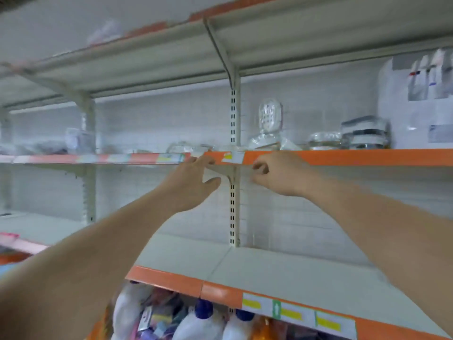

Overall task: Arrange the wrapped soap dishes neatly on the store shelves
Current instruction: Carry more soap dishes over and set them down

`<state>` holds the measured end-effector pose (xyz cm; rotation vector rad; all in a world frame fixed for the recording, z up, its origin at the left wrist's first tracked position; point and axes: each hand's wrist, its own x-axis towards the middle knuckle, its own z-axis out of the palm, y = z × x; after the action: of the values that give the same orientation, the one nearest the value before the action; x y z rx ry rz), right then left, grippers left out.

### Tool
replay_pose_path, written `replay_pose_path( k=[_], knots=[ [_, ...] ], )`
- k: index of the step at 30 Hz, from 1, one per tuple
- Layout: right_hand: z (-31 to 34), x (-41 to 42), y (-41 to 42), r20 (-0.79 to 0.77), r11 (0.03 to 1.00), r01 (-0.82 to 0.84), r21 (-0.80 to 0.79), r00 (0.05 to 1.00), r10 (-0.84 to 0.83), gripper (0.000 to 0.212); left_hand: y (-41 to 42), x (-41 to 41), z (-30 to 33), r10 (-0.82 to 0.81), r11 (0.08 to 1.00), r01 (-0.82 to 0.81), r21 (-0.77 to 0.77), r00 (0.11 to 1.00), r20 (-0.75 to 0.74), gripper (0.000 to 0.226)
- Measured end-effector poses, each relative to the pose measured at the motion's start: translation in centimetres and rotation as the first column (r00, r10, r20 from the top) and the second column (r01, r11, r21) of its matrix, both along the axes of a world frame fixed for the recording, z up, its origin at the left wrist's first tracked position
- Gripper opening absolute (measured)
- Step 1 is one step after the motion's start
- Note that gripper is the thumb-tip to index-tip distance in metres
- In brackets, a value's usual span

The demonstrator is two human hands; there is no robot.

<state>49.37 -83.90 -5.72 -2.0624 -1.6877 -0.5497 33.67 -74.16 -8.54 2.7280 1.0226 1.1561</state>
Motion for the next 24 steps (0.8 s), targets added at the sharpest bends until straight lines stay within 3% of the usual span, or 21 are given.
replay_pose_path(
  k=[4, 10, 17, 24],
  knots=[
    [3.8, -3.9, 2.6, 0.1, 0.997, -0.053, 0.052, 0.994, 0.048, 0.037, 2.8, -5.8, 1.5, 0.161, 0.987, -0.161, 0.016, 0.987, 0.011, 0.046],
    [6.9, -6.0, 8.7, 0.123, 0.992, -0.099, 0.084, 0.988, 0.088, 0.037, 8.7, -10.3, 3.7, 0.306, 0.949, -0.305, 0.077, 0.952, 0.0, 0.044],
    [9.8, -6.1, 17.8, 0.206, 0.985, -0.138, 0.102, 0.972, 0.114, 0.033, 19.1, -9.9, 7.2, 0.325, 0.935, -0.325, 0.139, 0.945, 0.025, 0.042],
    [11.3, -7.1, 29.3, 0.237, 0.99, -0.142, 0.019, 0.962, 0.134, 0.035, 30.4, -9.5, 8.5, 0.352, 0.926, -0.349, 0.142, 0.936, 0.005, 0.042]
  ],
)
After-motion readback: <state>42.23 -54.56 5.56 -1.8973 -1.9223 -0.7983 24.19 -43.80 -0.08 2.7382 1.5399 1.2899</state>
